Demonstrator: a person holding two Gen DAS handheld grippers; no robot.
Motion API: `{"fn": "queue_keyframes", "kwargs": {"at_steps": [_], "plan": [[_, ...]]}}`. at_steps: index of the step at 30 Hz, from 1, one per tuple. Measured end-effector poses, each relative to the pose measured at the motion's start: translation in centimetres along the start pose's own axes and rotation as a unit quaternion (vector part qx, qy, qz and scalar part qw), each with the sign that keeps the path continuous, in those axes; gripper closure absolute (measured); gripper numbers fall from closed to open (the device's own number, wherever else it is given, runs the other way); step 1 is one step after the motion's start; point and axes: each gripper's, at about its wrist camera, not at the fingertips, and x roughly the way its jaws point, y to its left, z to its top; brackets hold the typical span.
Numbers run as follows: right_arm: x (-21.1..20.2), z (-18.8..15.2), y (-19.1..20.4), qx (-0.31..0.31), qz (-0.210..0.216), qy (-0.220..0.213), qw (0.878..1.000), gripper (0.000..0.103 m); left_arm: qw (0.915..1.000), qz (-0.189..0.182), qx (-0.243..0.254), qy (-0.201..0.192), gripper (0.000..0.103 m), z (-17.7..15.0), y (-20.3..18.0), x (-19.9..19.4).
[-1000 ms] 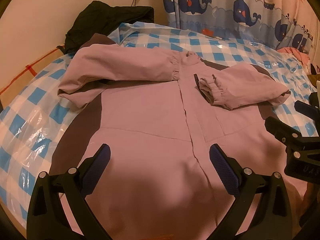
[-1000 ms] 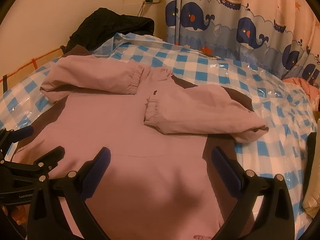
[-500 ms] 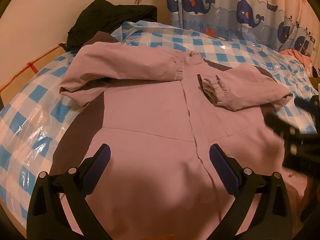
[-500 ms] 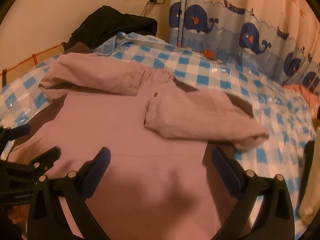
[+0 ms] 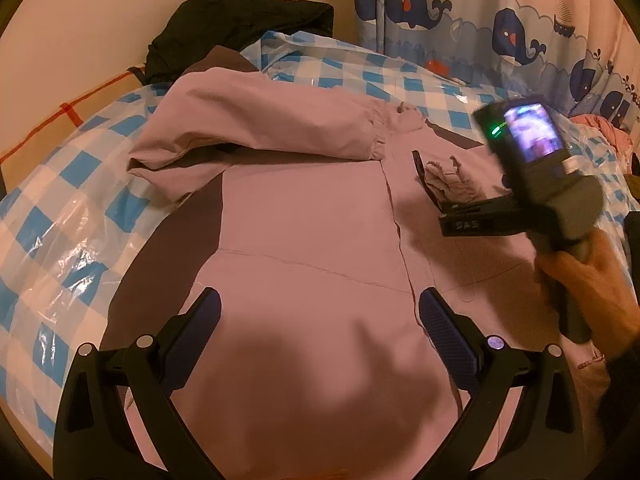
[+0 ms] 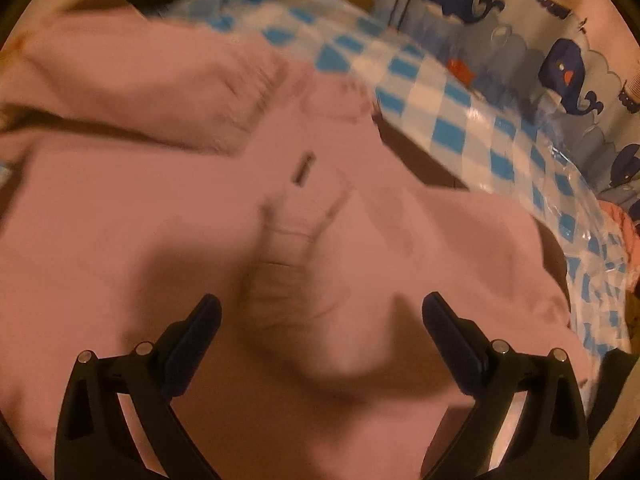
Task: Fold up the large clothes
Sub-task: 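Grasp the jacket sleeve cuff with the right gripper and lift it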
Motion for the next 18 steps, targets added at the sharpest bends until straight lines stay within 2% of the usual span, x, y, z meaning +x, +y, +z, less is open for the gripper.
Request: {"fn": "queue_keyframes", "kwargs": {"at_steps": [1, 2, 3, 4, 7, 11, 15, 18], "plan": [[0.8, -0.1, -0.2, -0.001, 0.003, 0.010, 1.000, 0.006, 1.0000, -0.001, -0.001, 0.001, 0.008, 0.0, 0.0, 0.0], [1.5, -0.3, -0.8, 0.006, 0.025, 0.013, 1.000, 0.008, 1.0000, -0.002, -0.003, 0.003, 0.008, 0.0, 0.1, 0.1], [1.7, -0.4, -1.4, 0.016, 0.037, 0.010, 0.999, 0.023, 1.0000, -0.003, -0.004, 0.004, 0.008, 0.0, 0.0, 0.1], [1.6, -0.5, -2.3, 0.034, 0.054, 0.006, 0.998, 0.048, 1.0000, -0.004, -0.005, 0.006, 0.008, 0.0, 0.0, 0.3], [0.0, -0.5, -4.2, 0.066, 0.081, -0.015, 0.994, 0.062, 0.9997, -0.012, -0.013, 0.017, 0.008, -0.1, 0.1, 0.7], [-3.2, -0.5, -7.7, 0.121, 0.119, -0.058, 0.984, 0.065, 0.9964, -0.057, -0.046, 0.042, 0.008, -0.1, 0.7, 1.5], [-7.9, -0.9, -13.6, 0.191, 0.150, -0.126, 0.962, 0.065, 0.9925, -0.102, -0.065, 0.021, 0.008, 0.3, 1.1, 1.4], [-11.3, -1.7, -19.4, 0.243, 0.151, -0.176, 0.942, 0.065, 0.9959, -0.078, -0.045, 0.010, 0.008, 0.5, 0.5, 1.4]]}}
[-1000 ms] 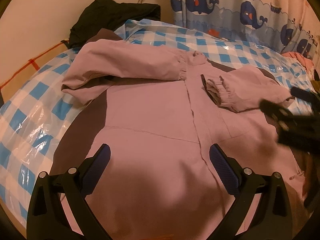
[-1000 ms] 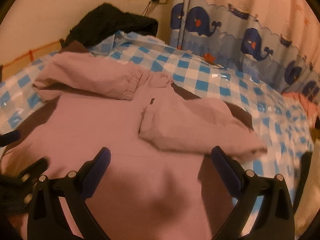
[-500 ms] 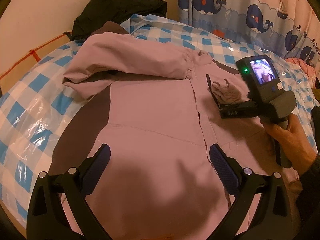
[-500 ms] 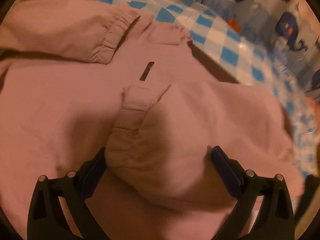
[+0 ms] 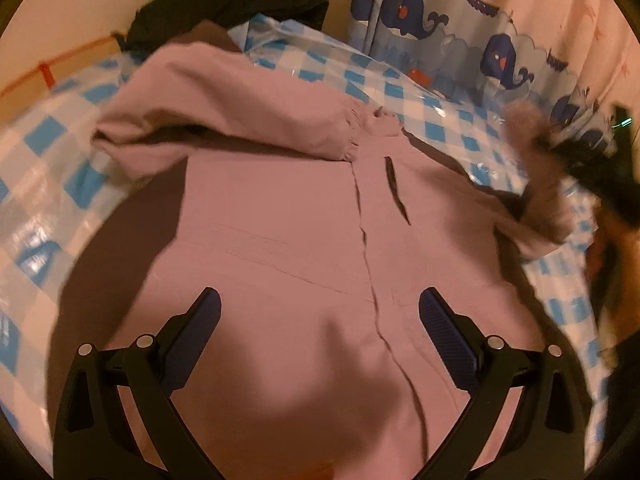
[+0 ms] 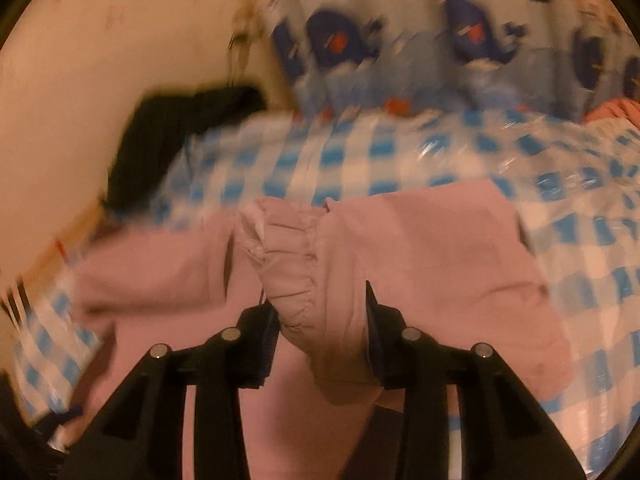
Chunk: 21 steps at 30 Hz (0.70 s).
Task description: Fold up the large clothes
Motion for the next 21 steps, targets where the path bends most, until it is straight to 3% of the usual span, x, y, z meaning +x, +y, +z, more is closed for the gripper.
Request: {"fn": "queue_keyframes", "kwargs": {"at_steps": [4, 8, 11, 14, 15, 17, 18, 19, 20, 21], "plan": [[-5.6, 2.9, -7.1, 0.064, -0.027, -0.053, 0.996, 0.065, 0.9993, -0.017, -0.015, 0.031, 0.008, 0.0, -0.2, 1.2], [-9.9, 3.2, -15.8, 0.134, -0.089, -0.088, 0.983, 0.065, 0.9997, -0.015, 0.002, 0.022, 0.008, 0.0, -1.5, 1.3], [-12.1, 1.5, -23.0, 0.197, -0.152, -0.091, 0.964, 0.065, 0.9996, -0.016, 0.016, 0.014, 0.008, -0.2, -2.5, 1.1], [-13.0, -1.4, -29.3, 0.262, -0.208, -0.057, 0.941, 0.062, 0.9993, -0.014, 0.030, 0.016, 0.008, -0.3, -3.5, 1.6], [-13.4, -2.2, -30.3, 0.272, -0.228, -0.052, 0.933, 0.060, 0.9992, -0.014, 0.033, 0.016, 0.008, -0.4, -3.7, 1.7], [-15.4, -3.3, -30.8, 0.275, -0.248, -0.088, 0.925, 0.059, 0.9990, -0.012, 0.039, 0.015, 0.008, -0.5, -4.1, 1.8], [-16.7, -3.5, -30.2, 0.263, -0.268, -0.122, 0.919, 0.052, 0.9989, -0.011, 0.043, 0.013, 0.008, -0.6, -4.4, 1.6], [-17.9, -3.6, -29.2, 0.247, -0.290, -0.155, 0.911, 0.034, 0.9988, -0.010, 0.047, 0.010, 0.008, -0.7, -4.6, 1.5], [-19.2, -3.5, -27.2, 0.218, -0.302, -0.199, 0.907, 0.026, 0.9986, -0.007, 0.052, 0.007, 0.008, -0.8, -4.9, 1.5], [-19.5, -3.5, -26.1, 0.197, -0.300, -0.217, 0.908, 0.021, 0.9983, -0.002, 0.059, 0.003, 0.008, -0.9, -5.2, 1.4]]}}
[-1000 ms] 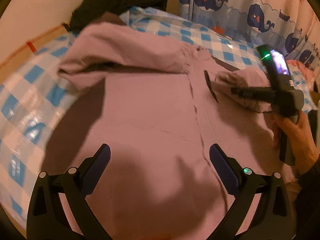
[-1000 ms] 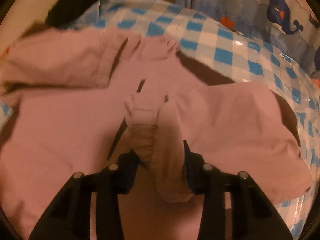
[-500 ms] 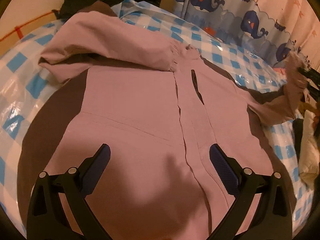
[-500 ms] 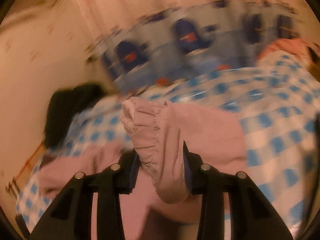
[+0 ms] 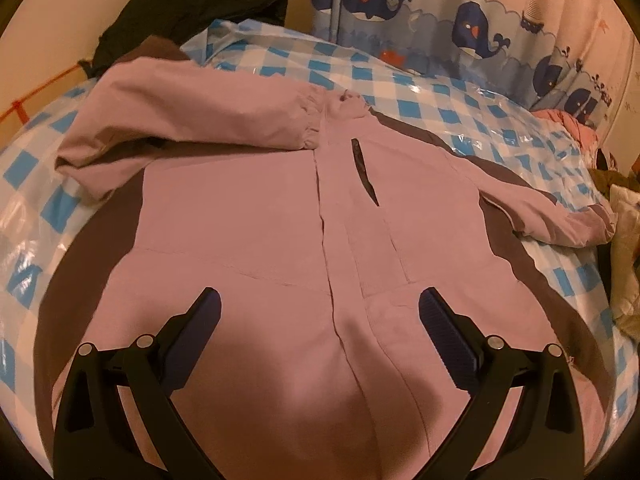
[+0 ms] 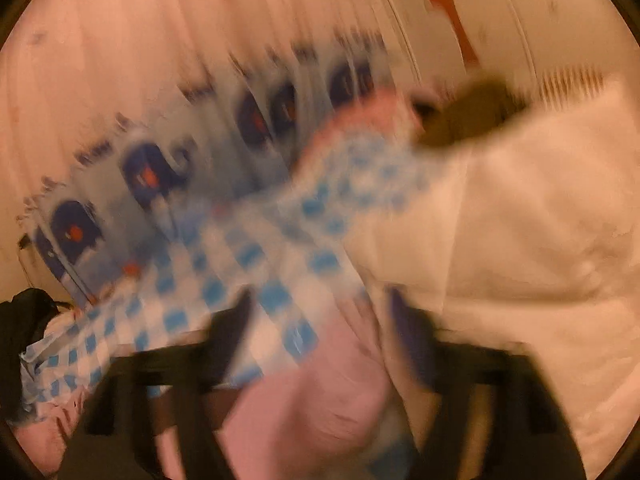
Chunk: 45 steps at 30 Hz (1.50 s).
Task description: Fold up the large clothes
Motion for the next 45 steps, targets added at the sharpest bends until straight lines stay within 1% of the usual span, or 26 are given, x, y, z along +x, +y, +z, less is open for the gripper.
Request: {"fn": "queue_keyframes", "kwargs": {"at_steps": [1, 2, 4, 6, 7, 9, 10, 12, 14, 15, 17, 19, 20, 22, 23, 25, 27, 31, 34, 35, 36, 37, 38, 41, 43, 45], "plan": [[-0.9, -0.1, 1.3, -0.024, 0.023, -0.019, 0.999, 0.020, 1.0000, 0.002, 0.005, -0.002, 0.008, -0.1, -0.2, 0.0], [-1.3, -0.9, 3.4, -0.060, 0.058, -0.014, 0.996, 0.019, 0.9999, 0.003, 0.010, -0.003, 0.008, -0.1, -0.5, -0.1], [0.0, -3.8, 7.1, -0.121, 0.103, 0.043, 0.986, 0.014, 0.9998, 0.003, 0.016, -0.005, 0.008, -0.1, -0.9, -0.1], [4.2, -8.5, 9.2, -0.164, 0.092, 0.148, 0.971, 0.014, 0.9997, 0.002, 0.022, -0.010, 0.008, -0.1, -1.0, -0.4], [7.6, -11.8, 9.1, -0.167, 0.063, 0.230, 0.957, 0.013, 0.9995, 0.002, 0.026, -0.015, 0.008, -0.1, -1.1, -0.6], [12.7, -17.7, 7.4, -0.150, 0.024, 0.365, 0.918, 0.012, 0.9989, 0.008, 0.036, -0.031, 0.008, 0.0, -0.9, -1.3], [12.2, -17.9, 6.7, -0.130, 0.031, 0.346, 0.929, 0.012, 0.9982, 0.016, 0.041, -0.040, 0.008, 0.1, -0.6, -1.8], [10.5, -16.9, 6.5, -0.091, 0.037, 0.328, 0.939, 0.012, 0.9956, 0.042, 0.055, -0.063, 0.008, 0.6, 0.3, -3.0], [7.9, -16.0, 8.3, -0.086, 0.102, 0.317, 0.939, 0.012, 0.9914, 0.061, 0.078, -0.086, 0.008, 1.4, 1.1, -3.6], [6.2, -15.6, 9.8, -0.102, 0.128, 0.311, 0.936, 0.012, 0.9854, 0.095, 0.106, -0.093, 0.008, 2.5, 1.3, -3.5], [2.2, -15.1, 12.0, -0.108, 0.198, 0.303, 0.926, 0.008, 0.9733, 0.130, 0.160, -0.100, 0.008, 4.6, 1.2, -2.8], [-1.3, -16.0, 14.1, -0.084, 0.273, 0.323, 0.902, 0.007, 0.9507, 0.180, 0.233, -0.098, 0.008, 7.4, 0.5, -0.6], [-1.8, -16.6, 14.9, -0.069, 0.294, 0.337, 0.892, 0.007, 0.9345, 0.199, 0.280, -0.094, 0.008, 8.7, 0.1, 1.2], [-4.7, -19.2, 15.7, -0.045, 0.339, 0.376, 0.861, 0.007, 0.9156, 0.208, 0.335, -0.079, 0.008, 10.3, -0.4, 3.7], [-5.9, -20.3, 16.2, -0.049, 0.351, 0.385, 0.852, 0.007, 0.9091, 0.194, 0.364, -0.059, 0.008, 11.3, -0.4, 5.7], [-7.3, -22.8, 17.6, -0.091, 0.356, 0.407, 0.836, 0.007, 0.9042, 0.182, 0.385, -0.033, 0.008, 12.4, -0.5, 8.0], [-7.7, -24.4, 18.5, -0.139, 0.337, 0.407, 0.837, 0.007, 0.8975, 0.191, 0.397, -0.011, 0.008, 13.5, -0.3, 10.9], [-6.3, -26.8, 18.2, -0.149, 0.324, 0.424, 0.832, 0.007, 0.8822, 0.227, 0.412, 0.014, 0.008, 14.5, -0.3, 15.3], [-6.3, -27.4, 17.4, -0.143, 0.330, 0.424, 0.831, 0.007, 0.8652, 0.215, 0.451, 0.042, 0.008, 13.3, -1.0, 17.5], [-6.1, -27.5, 17.4, -0.147, 0.329, 0.423, 0.832, 0.007, 0.8545, 0.212, 0.472, 0.051, 0.008, 12.5, -1.2, 18.2], [-6.3, -27.7, 17.4, -0.151, 0.327, 0.421, 0.832, 0.007, 0.8491, 0.220, 0.478, 0.052, 0.010, 12.2, -1.2, 18.6], [-6.4, -27.8, 17.6, -0.158, 0.325, 0.418, 0.833, 0.007, 0.8499, 0.229, 0.471, 0.058, 0.018, 12.4, -0.9, 19.1], [-6.8, -27.9, 17.5, -0.168, 0.322, 0.415, 0.834, 0.007, 0.8581, 0.248, 0.445, 0.068, 0.047, 13.2, 0.0, 19.7], [-7.3, -28.4, 18.0, -0.194, 0.311, 0.404, 0.838, 0.007, 0.8888, 0.262, 0.368, 0.074, 0.091, 15.6, 2.7, 19.5], [-7.5, -28.7, 18.2, -0.209, 0.307, 0.398, 0.839, 0.006, 0.9126, 0.260, 0.311, 0.050, 0.095, 17.3, 5.1, 17.3], [-7.5, -28.8, 18.1, -0.213, 0.305, 0.397, 0.839, 0.006, 0.9305, 0.264, 0.254, 0.001, 0.095, 18.8, 7.8, 13.3]]}}
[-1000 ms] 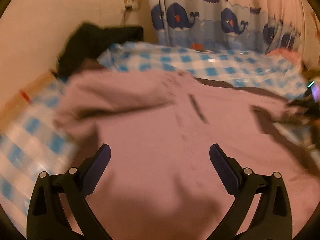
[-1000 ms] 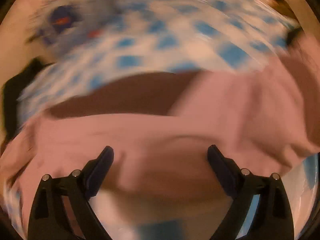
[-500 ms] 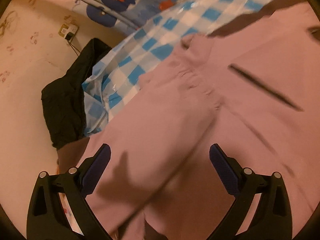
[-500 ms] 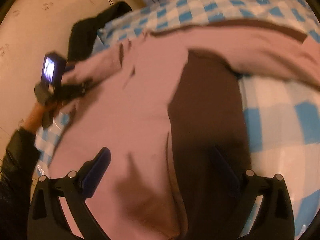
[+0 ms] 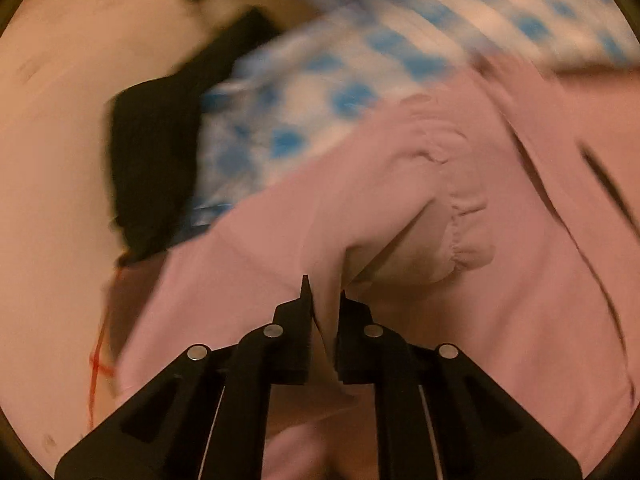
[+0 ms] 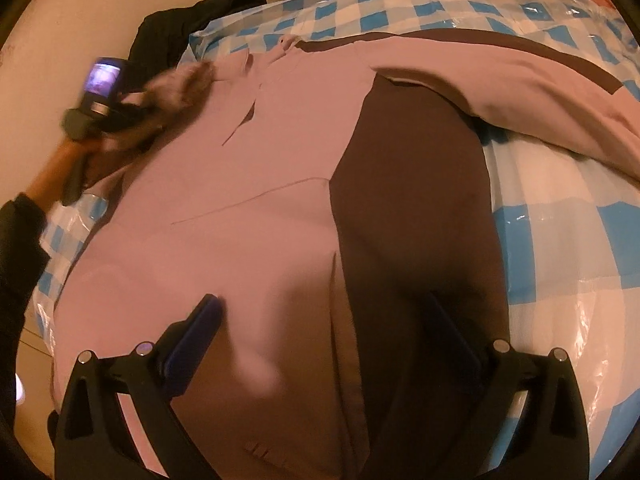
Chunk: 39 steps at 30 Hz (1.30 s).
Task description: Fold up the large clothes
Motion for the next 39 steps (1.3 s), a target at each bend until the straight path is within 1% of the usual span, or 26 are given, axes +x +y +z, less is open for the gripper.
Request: {"fn": "queue_keyframes", "kwargs": {"at_steps": [2, 4, 8, 10, 12, 15, 16, 17, 18, 19, 20, 21, 22, 23, 24, 27, 28, 29, 31, 32, 33, 35, 36, 37, 38, 39], "plan": [[0.0, -0.1, -0.2, 0.002, 0.003, 0.000, 1.000, 0.006, 0.9967, -0.004, -0.077, -0.023, 0.095, -1.1, 5.3, -1.8], [0.1, -0.1, -0.4, 0.005, 0.006, -0.001, 1.000, 0.006, 0.9819, -0.023, -0.184, -0.040, 0.095, -3.5, 12.7, -3.2], [0.1, -0.2, -0.5, 0.003, 0.004, 0.001, 1.000, 0.006, 0.9298, -0.039, -0.362, -0.054, 0.095, -11.8, 25.4, -3.8], [0.3, -0.2, -0.3, -0.001, -0.002, 0.003, 1.000, 0.006, 0.8867, -0.041, -0.458, -0.051, 0.095, -17.9, 31.0, -3.3], [0.4, -0.3, -0.1, -0.007, -0.010, 0.005, 1.000, 0.006, 0.8279, -0.045, -0.558, -0.030, 0.090, -25.2, 35.9, -2.5], [0.6, -0.3, 0.2, -0.015, -0.021, 0.008, 1.000, 0.006, 0.7581, -0.043, -0.651, -0.012, 0.086, -33.8, 38.9, -2.6], [0.7, -0.3, 0.3, -0.017, -0.025, 0.008, 1.000, 0.006, 0.7489, -0.022, -0.662, -0.015, 0.086, -35.6, 39.3, -3.5], [0.7, -0.3, 0.4, -0.020, -0.027, 0.012, 0.999, 0.006, 0.7385, 0.023, -0.673, -0.026, 0.084, -37.2, 39.5, -5.1], [0.7, -0.3, 0.4, -0.021, -0.028, 0.013, 0.999, 0.006, 0.7258, 0.064, -0.683, -0.055, 0.077, -38.8, 39.8, -7.6], [0.7, -0.3, 0.4, -0.023, -0.031, 0.014, 0.999, 0.006, 0.7195, 0.086, -0.685, -0.079, 0.073, -39.5, 39.8, -9.5], [0.7, -0.3, 0.5, -0.024, -0.033, 0.014, 0.999, 0.006, 0.7139, 0.110, -0.684, -0.104, 0.060, -39.9, 39.7, -11.4], [0.7, -0.3, 0.5, -0.026, -0.036, 0.014, 0.999, 0.006, 0.7134, 0.127, -0.675, -0.139, 0.045, -39.7, 39.3, -13.4], [0.6, -0.2, 0.7, -0.029, -0.040, 0.017, 0.999, 0.006, 0.7221, 0.119, -0.661, -0.166, 0.040, -38.9, 38.8, -14.3], [0.4, 0.1, 0.9, -0.032, -0.044, 0.020, 0.998, 0.006, 0.7408, 0.094, -0.640, -0.180, 0.038, -37.6, 38.2, -14.6], [0.0, 0.6, 1.3, -0.033, -0.043, 0.020, 0.998, 0.006, 0.7811, 0.046, -0.597, -0.176, 0.037, -34.9, 37.3, -13.7], [-2.8, 4.4, 2.6, -0.034, -0.033, -0.036, 0.998, 0.006, 0.8748, -0.051, -0.458, -0.149, 0.036, -26.7, 32.3, -10.3], [-3.3, 6.5, 3.1, -0.037, -0.037, -0.052, 0.997, 0.006, 0.8920, -0.075, -0.425, -0.133, 0.036, -24.0, 30.1, -8.6], [-3.2, 8.4, 3.3, -0.036, -0.044, -0.058, 0.997, 0.006, 0.9038, -0.097, -0.401, -0.113, 0.036, -22.3, 28.7, -6.8], [-2.0, 12.1, 3.0, -0.032, -0.069, -0.061, 0.995, 0.006, 0.9207, -0.085, -0.375, -0.067, 0.036, -19.7, 25.7, -2.6], [-0.8, 14.2, 2.2, -0.024, -0.104, -0.067, 0.992, 0.006, 0.9242, -0.072, -0.373, -0.038, 0.036, -19.4, 25.2, -0.2], [0.8, 15.8, 0.9, -0.015, -0.144, -0.068, 0.987, 0.006, 0.9156, -0.071, -0.395, 0.018, 0.036, -20.2, 25.1, 3.6], [4.7, 17.4, -2.7, 0.009, -0.206, -0.047, 0.977, 0.006, 0.9035, -0.082, -0.413, 0.080, 0.036, -22.0, 25.0, 8.1], [7.2, 17.4, -5.0, 0.025, -0.226, -0.013, 0.974, 0.005, 0.9132, -0.076, -0.388, 0.100, 0.036, -22.8, 24.3, 9.6], [10.1, 16.9, -7.0, 0.036, -0.207, 0.029, 0.977, 0.005, 0.9259, -0.061, -0.356, 0.110, 0.036, -22.8, 23.3, 9.7], [10.7, 16.7, -7.9, 0.043, -0.192, 0.021, 0.980, 0.005, 0.9283, -0.054, -0.349, 0.117, 0.036, -22.4, 23.0, 9.3], [10.6, 17.0, -7.7, 0.046, -0.194, 0.027, 0.980, 0.005, 0.9249, -0.052, -0.359, 0.115, 0.036, -21.8, 23.2, 8.2]]}}
